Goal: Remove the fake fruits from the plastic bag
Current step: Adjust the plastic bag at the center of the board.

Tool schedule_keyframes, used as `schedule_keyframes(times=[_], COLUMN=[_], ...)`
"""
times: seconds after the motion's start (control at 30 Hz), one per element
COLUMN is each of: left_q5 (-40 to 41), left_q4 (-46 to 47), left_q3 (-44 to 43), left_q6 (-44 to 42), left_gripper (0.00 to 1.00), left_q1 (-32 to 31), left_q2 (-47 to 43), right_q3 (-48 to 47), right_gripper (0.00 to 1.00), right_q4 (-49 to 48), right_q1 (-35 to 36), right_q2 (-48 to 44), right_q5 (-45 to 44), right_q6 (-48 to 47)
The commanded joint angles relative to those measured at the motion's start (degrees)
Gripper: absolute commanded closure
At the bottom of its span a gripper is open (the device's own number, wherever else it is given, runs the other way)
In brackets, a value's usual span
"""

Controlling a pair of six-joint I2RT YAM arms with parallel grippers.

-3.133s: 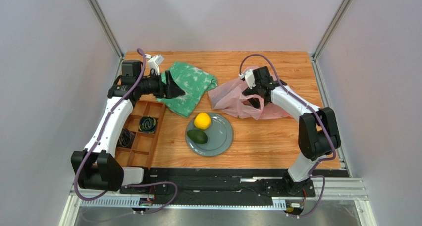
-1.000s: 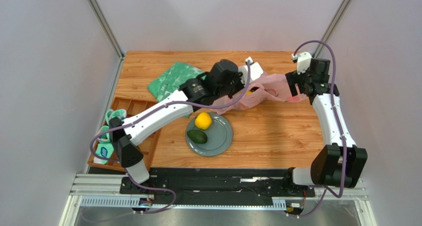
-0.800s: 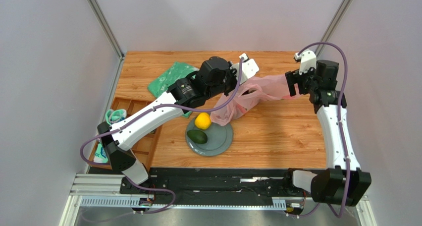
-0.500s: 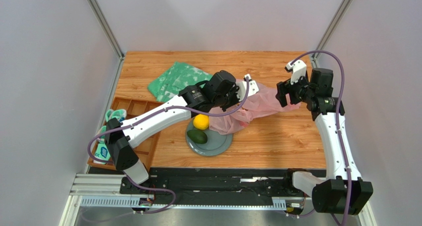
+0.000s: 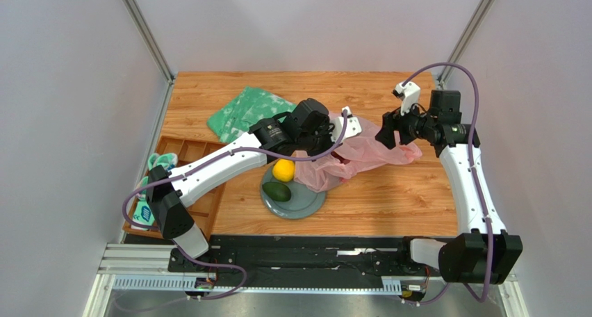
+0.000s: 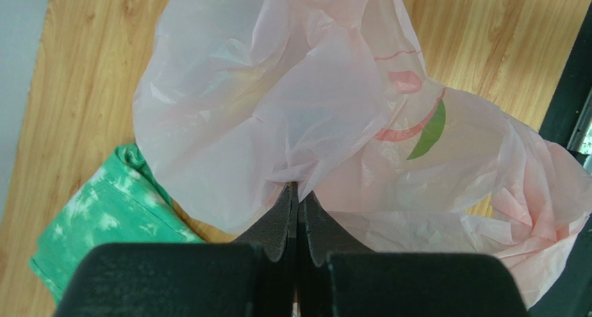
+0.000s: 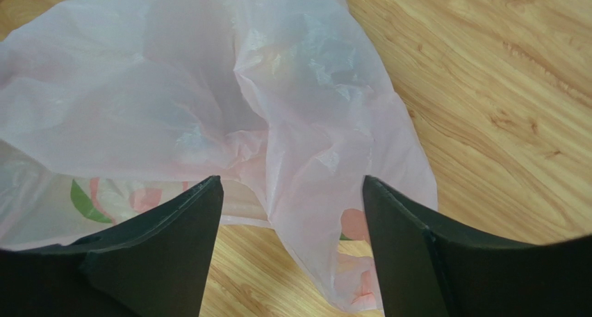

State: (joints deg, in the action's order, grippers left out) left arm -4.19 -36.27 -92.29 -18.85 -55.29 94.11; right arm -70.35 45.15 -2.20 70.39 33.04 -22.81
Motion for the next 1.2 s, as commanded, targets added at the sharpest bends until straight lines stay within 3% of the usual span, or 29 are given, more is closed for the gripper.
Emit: schedule_keyframes(times=[0.0, 0.17, 0.37, 0.47, 0.57, 0.6, 0.67, 0.7, 0.8, 0.87, 1.0, 1.1, 1.17], left_q5=[-3.0, -3.0, -4.3, -3.6, -3.4, -3.3, -3.4, -3.2, -3.0, -3.2, -4.3, -8.1, -14.1], left_q4=[-1.8, -0.4, -1.3, -0.3, -0.6, -0.5, -0.4, -0.3, 0.1, -0.4, -1.5, -1.7, -1.6], left_q3=[-0.2, 1.3, -0.3, -0.3, -2.1, -2.7, -5.1, -6.0, -11.0, -16.2, -29.7, -34.8, -34.5], left_q6=[2.6, 1.6, 2.2, 2.8, 1.9, 1.3, 0.8, 0.3, -1.6, -3.1, -5.1, -6.4, -6.7], left_gripper=[1.00, 1.00, 1.00, 1.00, 1.00, 1.00, 1.00, 1.00, 1.00, 1.00, 1.00, 1.00, 1.00], left_q1=[1.2, 1.5, 3.1, 4.0, 5.1, 5.8, 6.6, 7.4, 9.1, 10.2, 11.4, 11.5, 11.5], left_q2=[-1.9, -2.2, -1.1, -0.9, -0.2, -0.1, 1.0, 1.4, 3.6, 6.0, 11.2, 11.4, 10.1], right_q3=[1.2, 6.0, 9.4, 5.1, -2.7, -3.9, -7.3, -9.1, -20.5, -28.9, -55.3, -60.6, -56.4], right_gripper=[0.15, 0.10, 0.11, 0.13, 0.30, 0.51, 0.67, 0.81, 0.97, 1.00, 1.00, 1.00, 1.00], right_q4=[2.1, 3.7, -8.2, -2.0, 11.0, 12.0, 12.3, 12.1, 9.4, 6.5, 4.8, 4.3, 4.6], right_q1=[4.0, 4.0, 4.2, 4.2, 4.1, 4.1, 4.0, 3.8, 2.9, 0.5, -3.2, -5.0, -5.5], right_q2=[-4.1, -0.6, 2.6, 8.4, 14.6, 15.4, 16.4, 17.3, 20.6, 22.8, 29.3, 29.6, 24.6], right_q5=[-3.1, -8.1, -18.3, -17.1, -12.0, -11.4, -11.5, -10.7, -9.6, -8.3, -4.2, -1.8, -1.6], right_q6=[-6.2, -19.5, -19.2, -20.5, -23.3, -22.9, -21.4, -20.6, -14.5, -10.1, 3.1, 5.6, 3.7])
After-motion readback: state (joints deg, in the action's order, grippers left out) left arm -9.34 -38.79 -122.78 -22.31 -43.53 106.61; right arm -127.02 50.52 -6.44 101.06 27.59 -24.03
